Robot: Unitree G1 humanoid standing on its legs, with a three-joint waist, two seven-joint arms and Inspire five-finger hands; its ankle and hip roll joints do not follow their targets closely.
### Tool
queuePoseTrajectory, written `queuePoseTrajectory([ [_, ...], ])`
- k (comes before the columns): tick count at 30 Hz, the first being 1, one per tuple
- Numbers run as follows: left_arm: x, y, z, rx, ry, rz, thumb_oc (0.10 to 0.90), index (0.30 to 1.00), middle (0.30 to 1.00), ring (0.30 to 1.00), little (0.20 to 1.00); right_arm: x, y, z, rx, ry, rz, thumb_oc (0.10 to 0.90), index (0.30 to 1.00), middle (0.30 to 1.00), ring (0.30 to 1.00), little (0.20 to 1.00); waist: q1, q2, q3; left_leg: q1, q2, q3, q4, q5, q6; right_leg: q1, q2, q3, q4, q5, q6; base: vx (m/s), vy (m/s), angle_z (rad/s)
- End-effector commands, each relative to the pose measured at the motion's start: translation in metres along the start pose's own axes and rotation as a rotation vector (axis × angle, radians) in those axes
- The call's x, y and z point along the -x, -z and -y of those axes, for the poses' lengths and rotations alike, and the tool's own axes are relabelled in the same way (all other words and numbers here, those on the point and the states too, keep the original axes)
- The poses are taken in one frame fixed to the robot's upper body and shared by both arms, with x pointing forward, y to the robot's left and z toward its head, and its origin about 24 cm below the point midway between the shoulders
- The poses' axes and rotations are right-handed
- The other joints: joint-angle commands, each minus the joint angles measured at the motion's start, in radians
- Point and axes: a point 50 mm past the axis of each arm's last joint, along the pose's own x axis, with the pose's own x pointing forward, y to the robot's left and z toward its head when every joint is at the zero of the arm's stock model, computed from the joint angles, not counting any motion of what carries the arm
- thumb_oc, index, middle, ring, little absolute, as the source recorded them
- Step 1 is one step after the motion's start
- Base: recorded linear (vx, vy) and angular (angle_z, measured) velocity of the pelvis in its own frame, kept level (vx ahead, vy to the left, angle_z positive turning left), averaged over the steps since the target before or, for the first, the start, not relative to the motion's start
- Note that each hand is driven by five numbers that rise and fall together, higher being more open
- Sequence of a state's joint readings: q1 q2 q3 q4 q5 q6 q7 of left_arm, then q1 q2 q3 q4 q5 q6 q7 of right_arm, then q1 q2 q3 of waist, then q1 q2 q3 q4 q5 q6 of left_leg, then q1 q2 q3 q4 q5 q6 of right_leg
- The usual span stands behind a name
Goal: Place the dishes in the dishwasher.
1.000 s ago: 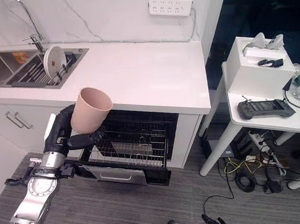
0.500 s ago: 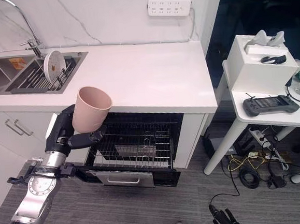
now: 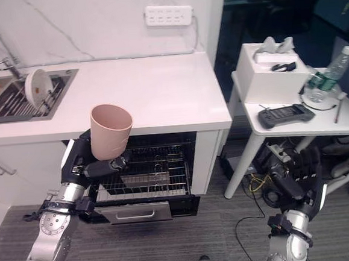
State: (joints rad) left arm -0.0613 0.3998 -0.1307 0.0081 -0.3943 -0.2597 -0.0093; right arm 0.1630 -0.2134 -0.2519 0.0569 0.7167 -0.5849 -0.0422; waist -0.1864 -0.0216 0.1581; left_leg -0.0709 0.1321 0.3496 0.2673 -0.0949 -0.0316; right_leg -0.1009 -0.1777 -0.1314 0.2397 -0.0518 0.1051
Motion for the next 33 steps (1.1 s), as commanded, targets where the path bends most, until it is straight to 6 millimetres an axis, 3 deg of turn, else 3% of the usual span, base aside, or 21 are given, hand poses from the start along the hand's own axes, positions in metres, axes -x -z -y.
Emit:
queuePoseTrajectory([
  [1, -0.024, -0.043, 0.007, 0.033, 0.010, 0.240, 0.400, 0.300, 0.300, 0.300, 0.300, -0.021, -0.046, -0.028, 0.051, -0.279, 0.225, 0.800, 0.900, 0.900, 0.900, 0.900, -0.013, 0.020, -0.048, 0.021, 0.011, -0.067, 0.033, -0.122, -0.003, 0.006, -0.003, -0.022, 0.060, -0.078, 0.053, -0.01, 0.000, -0.29],
  [4, -0.028, -0.040, 0.013, 0.061, -0.015, 0.232, 0.400, 0.300, 0.300, 0.300, 0.300, -0.021, -0.050, -0.052, -0.010, -0.452, 0.207, 0.800, 0.900, 0.900, 0.900, 0.900, -0.023, 0.018, -0.053, 0.022, 0.016, -0.051, 0.033, -0.114, -0.003, -0.003, -0.002, -0.015, 0.060, -0.068, 0.050, -0.01, -0.006, -0.29],
  [5, -0.030, -0.041, 0.020, 0.051, -0.013, 0.241, 0.400, 0.300, 0.300, 0.300, 0.300, -0.018, -0.051, -0.069, -0.021, -0.575, 0.191, 0.800, 0.900, 0.900, 0.900, 0.900, -0.024, 0.015, -0.053, 0.031, 0.018, -0.046, 0.033, -0.121, -0.004, 0.002, -0.004, -0.015, 0.060, -0.073, 0.053, -0.02, -0.013, -0.21],
  [9, -0.032, -0.042, 0.029, 0.013, -0.019, 0.259, 0.400, 0.300, 0.300, 0.300, 0.300, -0.014, -0.051, -0.095, -0.040, -0.726, 0.156, 0.800, 0.900, 0.900, 0.900, 0.900, -0.020, 0.011, -0.054, 0.034, 0.019, -0.041, 0.033, -0.120, -0.004, 0.002, -0.005, -0.015, 0.060, -0.071, 0.051, 0.00, -0.004, -0.03],
  [13, -0.031, -0.039, 0.042, -0.037, -0.011, 0.268, 0.400, 0.300, 0.300, 0.300, 0.300, -0.006, -0.037, -0.126, -0.118, -0.852, 0.058, 0.800, 0.900, 0.900, 0.900, 0.900, 0.006, 0.004, -0.066, 0.026, 0.020, -0.048, 0.033, -0.111, -0.008, -0.003, -0.009, -0.021, 0.060, -0.065, 0.048, 0.01, -0.002, 0.01],
  [17, -0.025, -0.035, 0.046, -0.069, -0.036, 0.268, 0.400, 0.300, 0.300, 0.300, 0.300, -0.003, -0.029, -0.142, -0.160, -0.896, -0.005, 0.800, 0.900, 0.900, 0.900, 0.900, 0.034, -0.001, -0.068, 0.019, 0.017, -0.067, 0.033, -0.110, -0.012, 0.001, -0.012, -0.031, 0.060, -0.066, 0.049, 0.02, -0.008, 0.05],
  [33, -0.019, -0.034, 0.043, -0.171, -0.273, 0.385, 0.400, 0.300, 0.300, 0.300, 0.300, 0.004, -0.002, -0.164, -0.249, -0.915, -0.195, 0.800, 0.900, 0.900, 0.900, 0.900, 0.096, -0.018, -0.073, 0.002, 0.007, -0.120, 0.033, -0.109, -0.017, 0.032, -0.014, -0.079, 0.060, -0.085, 0.039, 0.00, -0.010, 0.12],
])
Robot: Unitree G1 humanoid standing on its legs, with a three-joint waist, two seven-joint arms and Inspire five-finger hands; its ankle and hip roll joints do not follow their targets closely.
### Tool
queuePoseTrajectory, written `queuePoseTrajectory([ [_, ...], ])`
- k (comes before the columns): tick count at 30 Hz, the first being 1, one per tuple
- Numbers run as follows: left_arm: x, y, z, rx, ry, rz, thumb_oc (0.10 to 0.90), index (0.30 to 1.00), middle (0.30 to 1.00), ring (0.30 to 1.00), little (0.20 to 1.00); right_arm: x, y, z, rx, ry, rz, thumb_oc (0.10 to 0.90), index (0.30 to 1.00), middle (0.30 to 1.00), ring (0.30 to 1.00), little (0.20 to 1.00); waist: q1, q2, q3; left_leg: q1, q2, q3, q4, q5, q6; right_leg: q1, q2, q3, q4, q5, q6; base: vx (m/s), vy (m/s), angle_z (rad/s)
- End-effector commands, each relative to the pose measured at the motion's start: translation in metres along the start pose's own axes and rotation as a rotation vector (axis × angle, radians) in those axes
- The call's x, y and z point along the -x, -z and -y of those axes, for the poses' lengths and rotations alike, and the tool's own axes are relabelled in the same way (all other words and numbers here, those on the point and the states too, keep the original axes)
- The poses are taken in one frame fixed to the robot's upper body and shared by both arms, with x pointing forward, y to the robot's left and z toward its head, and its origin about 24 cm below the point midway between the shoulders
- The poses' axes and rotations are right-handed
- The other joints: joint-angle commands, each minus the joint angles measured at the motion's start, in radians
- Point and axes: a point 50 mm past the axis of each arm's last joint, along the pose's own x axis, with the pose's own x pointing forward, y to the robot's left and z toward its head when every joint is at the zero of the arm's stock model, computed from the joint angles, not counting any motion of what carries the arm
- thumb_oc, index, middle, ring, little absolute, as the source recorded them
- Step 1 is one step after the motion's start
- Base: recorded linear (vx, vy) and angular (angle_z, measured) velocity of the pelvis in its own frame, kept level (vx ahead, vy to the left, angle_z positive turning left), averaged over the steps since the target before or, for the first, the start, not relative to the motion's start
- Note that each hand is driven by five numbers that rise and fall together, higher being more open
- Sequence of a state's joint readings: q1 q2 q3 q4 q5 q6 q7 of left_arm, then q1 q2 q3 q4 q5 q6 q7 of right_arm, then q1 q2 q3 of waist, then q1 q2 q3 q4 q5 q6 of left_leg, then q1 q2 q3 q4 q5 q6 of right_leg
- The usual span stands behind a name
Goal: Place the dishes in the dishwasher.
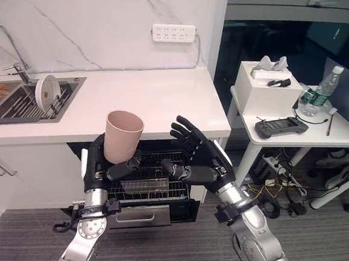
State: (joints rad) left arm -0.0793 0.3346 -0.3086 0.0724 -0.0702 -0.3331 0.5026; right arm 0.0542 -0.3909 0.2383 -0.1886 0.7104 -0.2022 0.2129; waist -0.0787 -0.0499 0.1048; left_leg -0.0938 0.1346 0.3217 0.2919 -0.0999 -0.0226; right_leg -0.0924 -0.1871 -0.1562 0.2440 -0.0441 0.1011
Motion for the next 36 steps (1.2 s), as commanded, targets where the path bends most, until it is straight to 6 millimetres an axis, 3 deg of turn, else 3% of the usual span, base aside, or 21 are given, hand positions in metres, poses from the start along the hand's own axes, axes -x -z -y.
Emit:
queuePoseTrajectory([
  [1, -0.024, -0.051, 0.006, 0.071, -0.045, 0.329, 0.400, 0.300, 0.300, 0.300, 0.300, -0.028, -0.041, -0.010, -0.012, -0.073, 0.232, 0.800, 0.900, 0.900, 0.900, 0.900, -0.009, 0.009, -0.019, 0.025, 0.005, -0.094, 0.008, -0.104, -0.026, 0.025, -0.004, -0.057, 0.056, -0.094, 0.042, 0.00, -0.006, 0.07],
  [6, -0.016, -0.052, 0.004, 0.065, -0.108, 0.361, 0.400, 0.300, 0.300, 0.300, 0.300, -0.033, -0.032, -0.013, -0.106, -0.077, 0.190, 0.800, 0.900, 0.900, 0.900, 0.900, 0.010, 0.005, -0.013, 0.022, 0.005, -0.109, 0.008, -0.100, -0.031, 0.033, -0.005, -0.066, 0.056, -0.096, 0.041, 0.02, -0.019, 0.14],
  [12, -0.020, -0.050, 0.010, 0.068, -0.124, 0.357, 0.400, 0.300, 0.300, 0.300, 0.300, -0.039, -0.031, -0.018, -0.154, -0.130, 0.177, 0.800, 0.900, 0.900, 0.900, 0.900, 0.018, 0.004, -0.011, 0.019, -0.006, -0.128, 0.008, -0.102, -0.027, 0.036, -0.001, -0.061, 0.056, -0.096, 0.040, 0.01, -0.014, 0.05],
  [14, -0.014, -0.047, 0.013, 0.075, -0.097, 0.351, 0.400, 0.300, 0.300, 0.300, 0.300, -0.043, -0.027, -0.026, -0.273, -0.188, 0.145, 0.800, 0.900, 0.900, 0.900, 0.900, 0.031, 0.002, -0.009, 0.018, -0.011, -0.137, 0.008, -0.104, -0.025, 0.040, -0.001, -0.063, 0.056, -0.098, 0.039, 0.02, -0.032, -0.01],
  [22, -0.012, -0.045, 0.021, 0.083, -0.054, 0.337, 0.400, 0.300, 0.300, 0.300, 0.300, -0.052, -0.031, -0.037, -0.222, -0.234, 0.145, 0.800, 0.900, 0.900, 0.900, 0.900, 0.043, 0.000, -0.013, 0.018, -0.011, -0.143, 0.008, -0.105, -0.025, 0.045, -0.003, -0.067, 0.056, -0.100, 0.039, 0.01, -0.006, 0.04],
  [36, -0.011, -0.041, 0.034, 0.089, 0.026, 0.299, 0.400, 0.300, 0.300, 0.300, 0.300, -0.068, -0.036, -0.036, -0.185, -0.169, 0.156, 0.800, 0.900, 0.900, 0.900, 0.900, 0.055, 0.000, -0.015, 0.020, -0.015, -0.155, 0.008, -0.108, -0.023, 0.052, 0.000, -0.065, 0.056, -0.104, 0.037, 0.00, 0.000, 0.00],
])
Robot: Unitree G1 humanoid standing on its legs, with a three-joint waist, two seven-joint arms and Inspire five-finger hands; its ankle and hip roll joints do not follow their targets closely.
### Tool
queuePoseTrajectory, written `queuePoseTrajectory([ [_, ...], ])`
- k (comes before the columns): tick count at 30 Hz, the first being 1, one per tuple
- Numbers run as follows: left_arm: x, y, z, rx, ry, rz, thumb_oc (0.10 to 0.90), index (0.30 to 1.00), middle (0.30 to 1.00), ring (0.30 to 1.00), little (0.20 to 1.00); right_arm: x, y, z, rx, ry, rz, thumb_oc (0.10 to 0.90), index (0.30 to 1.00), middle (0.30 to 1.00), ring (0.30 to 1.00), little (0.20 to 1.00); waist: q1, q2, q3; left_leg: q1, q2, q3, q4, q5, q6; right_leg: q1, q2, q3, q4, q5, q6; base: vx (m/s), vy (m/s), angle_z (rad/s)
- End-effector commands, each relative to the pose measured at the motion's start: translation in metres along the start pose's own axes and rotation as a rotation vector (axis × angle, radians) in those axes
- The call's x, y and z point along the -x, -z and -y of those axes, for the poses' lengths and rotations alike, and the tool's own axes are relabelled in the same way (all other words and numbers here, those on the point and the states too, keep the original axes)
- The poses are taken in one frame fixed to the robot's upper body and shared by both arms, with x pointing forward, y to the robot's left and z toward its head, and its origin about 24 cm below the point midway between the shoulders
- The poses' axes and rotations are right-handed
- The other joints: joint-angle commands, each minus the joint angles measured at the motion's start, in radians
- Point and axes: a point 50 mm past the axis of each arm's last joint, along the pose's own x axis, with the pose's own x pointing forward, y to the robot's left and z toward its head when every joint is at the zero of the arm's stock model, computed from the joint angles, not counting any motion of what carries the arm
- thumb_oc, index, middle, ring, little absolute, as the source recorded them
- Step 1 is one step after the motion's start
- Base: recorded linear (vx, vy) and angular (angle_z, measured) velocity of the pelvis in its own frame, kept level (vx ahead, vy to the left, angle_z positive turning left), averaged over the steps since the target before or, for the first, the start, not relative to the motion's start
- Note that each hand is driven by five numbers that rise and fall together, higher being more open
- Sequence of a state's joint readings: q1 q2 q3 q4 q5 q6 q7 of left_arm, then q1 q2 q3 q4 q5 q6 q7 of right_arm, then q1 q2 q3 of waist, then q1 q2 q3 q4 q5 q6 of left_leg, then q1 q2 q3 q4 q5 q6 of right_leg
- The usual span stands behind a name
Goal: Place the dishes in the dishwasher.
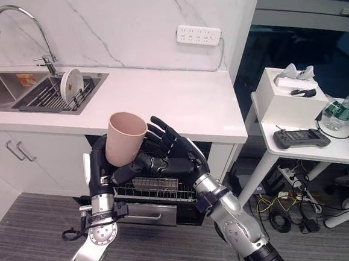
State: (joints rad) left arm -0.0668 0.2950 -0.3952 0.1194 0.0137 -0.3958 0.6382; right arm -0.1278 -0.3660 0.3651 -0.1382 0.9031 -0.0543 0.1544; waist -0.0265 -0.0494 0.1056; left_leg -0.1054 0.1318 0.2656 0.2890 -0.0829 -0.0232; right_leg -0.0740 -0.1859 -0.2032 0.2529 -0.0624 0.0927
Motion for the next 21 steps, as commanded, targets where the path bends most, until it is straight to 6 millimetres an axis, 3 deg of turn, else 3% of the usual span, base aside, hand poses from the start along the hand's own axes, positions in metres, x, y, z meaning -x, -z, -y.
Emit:
queuePoseTrajectory([
  [1, -0.026, -0.045, 0.016, 0.101, 0.068, 0.274, 0.400, 0.300, 0.300, 0.300, 0.300, -0.026, -0.048, -0.018, 0.039, -0.098, 0.239, 0.800, 0.900, 0.900, 0.900, 0.900, 0.004, 0.000, -0.015, 0.032, -0.013, -0.100, 0.011, -0.125, -0.022, 0.034, -0.001, -0.018, 0.047, -0.085, 0.045, 0.02, -0.002, 0.04],
  [21, -0.016, -0.042, 0.034, 0.109, 0.217, 0.262, 0.400, 0.300, 0.300, 0.300, 0.300, -0.039, -0.044, -0.019, 0.003, -0.106, 0.193, 0.800, 0.900, 0.900, 0.900, 0.900, 0.015, 0.003, -0.013, 0.032, -0.018, -0.109, 0.011, -0.126, -0.018, 0.040, -0.001, -0.020, 0.047, -0.086, 0.044, 0.00, -0.002, 0.02],
])
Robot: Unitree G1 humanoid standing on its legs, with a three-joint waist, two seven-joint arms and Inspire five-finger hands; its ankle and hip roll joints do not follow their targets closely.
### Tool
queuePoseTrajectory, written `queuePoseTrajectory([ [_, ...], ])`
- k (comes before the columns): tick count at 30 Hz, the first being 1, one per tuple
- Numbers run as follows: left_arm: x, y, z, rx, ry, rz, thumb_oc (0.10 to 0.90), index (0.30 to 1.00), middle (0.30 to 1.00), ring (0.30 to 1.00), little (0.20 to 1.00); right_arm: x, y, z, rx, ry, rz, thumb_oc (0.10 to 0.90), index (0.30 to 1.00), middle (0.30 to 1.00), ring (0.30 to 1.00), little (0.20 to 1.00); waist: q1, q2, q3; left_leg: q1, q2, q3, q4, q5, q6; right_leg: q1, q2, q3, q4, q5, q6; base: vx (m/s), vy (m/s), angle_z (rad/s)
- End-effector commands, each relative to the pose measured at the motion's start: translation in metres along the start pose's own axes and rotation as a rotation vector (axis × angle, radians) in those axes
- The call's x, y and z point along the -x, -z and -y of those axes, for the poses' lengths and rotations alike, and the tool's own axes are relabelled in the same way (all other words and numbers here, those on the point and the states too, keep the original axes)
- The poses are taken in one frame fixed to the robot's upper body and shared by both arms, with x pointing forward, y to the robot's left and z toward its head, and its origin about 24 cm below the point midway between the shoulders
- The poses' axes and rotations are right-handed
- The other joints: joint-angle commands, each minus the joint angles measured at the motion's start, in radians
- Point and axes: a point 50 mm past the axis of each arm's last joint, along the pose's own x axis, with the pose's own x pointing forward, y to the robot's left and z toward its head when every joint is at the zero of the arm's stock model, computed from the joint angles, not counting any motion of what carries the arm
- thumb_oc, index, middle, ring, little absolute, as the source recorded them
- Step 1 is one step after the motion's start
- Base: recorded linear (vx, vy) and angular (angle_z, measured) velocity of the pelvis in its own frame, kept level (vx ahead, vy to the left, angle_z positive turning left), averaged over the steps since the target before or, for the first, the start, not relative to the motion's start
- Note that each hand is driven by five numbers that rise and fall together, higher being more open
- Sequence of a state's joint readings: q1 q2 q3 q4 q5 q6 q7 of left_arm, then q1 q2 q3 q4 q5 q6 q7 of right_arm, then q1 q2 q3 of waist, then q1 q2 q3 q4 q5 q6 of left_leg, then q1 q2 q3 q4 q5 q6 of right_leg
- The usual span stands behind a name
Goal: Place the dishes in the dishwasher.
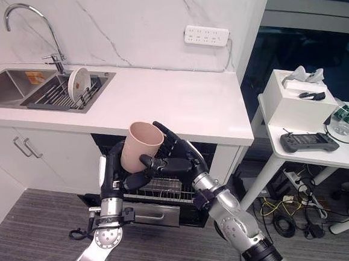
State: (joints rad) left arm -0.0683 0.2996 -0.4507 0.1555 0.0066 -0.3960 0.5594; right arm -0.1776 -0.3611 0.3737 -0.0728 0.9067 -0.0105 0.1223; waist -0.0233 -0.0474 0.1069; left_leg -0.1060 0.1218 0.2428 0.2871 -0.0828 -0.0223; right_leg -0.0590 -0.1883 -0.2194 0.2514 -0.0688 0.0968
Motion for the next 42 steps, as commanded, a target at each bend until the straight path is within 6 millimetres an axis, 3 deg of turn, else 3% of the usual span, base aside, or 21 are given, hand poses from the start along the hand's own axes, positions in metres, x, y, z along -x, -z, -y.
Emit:
queuePoseTrajectory([
  [1, -0.025, -0.051, 0.018, 0.093, 0.094, 0.309, 0.400, 0.300, 0.300, 0.300, 0.300, -0.026, -0.051, -0.027, 0.002, -0.149, 0.253, 0.800, 0.900, 0.900, 0.900, 0.900, 0.012, 0.001, -0.014, 0.033, -0.009, -0.086, 0.013, -0.127, -0.018, 0.025, 0.001, -0.004, 0.049, -0.080, 0.040, 0.00, 0.000, 0.00],
  [11, -0.025, -0.050, 0.024, 0.090, 0.137, 0.284, 0.400, 0.300, 0.300, 0.300, 0.300, -0.032, -0.054, -0.033, 0.004, -0.173, 0.250, 0.800, 0.900, 0.900, 0.900, 0.900, 0.015, 0.001, -0.012, 0.037, -0.014, -0.087, 0.013, -0.130, -0.013, 0.028, 0.001, 0.000, 0.049, -0.078, 0.041, 0.00, 0.000, 0.00],
  [42, -0.022, -0.046, 0.037, -0.001, 0.260, 0.273, 0.400, 0.300, 0.300, 0.300, 0.300, -0.044, -0.035, -0.048, 0.038, -0.256, 0.140, 0.800, 0.900, 0.900, 0.900, 0.900, 0.029, 0.005, -0.008, 0.037, -0.025, -0.096, 0.013, -0.131, -0.007, 0.031, -0.001, -0.002, 0.049, -0.077, 0.042, 0.00, 0.000, 0.00],
])
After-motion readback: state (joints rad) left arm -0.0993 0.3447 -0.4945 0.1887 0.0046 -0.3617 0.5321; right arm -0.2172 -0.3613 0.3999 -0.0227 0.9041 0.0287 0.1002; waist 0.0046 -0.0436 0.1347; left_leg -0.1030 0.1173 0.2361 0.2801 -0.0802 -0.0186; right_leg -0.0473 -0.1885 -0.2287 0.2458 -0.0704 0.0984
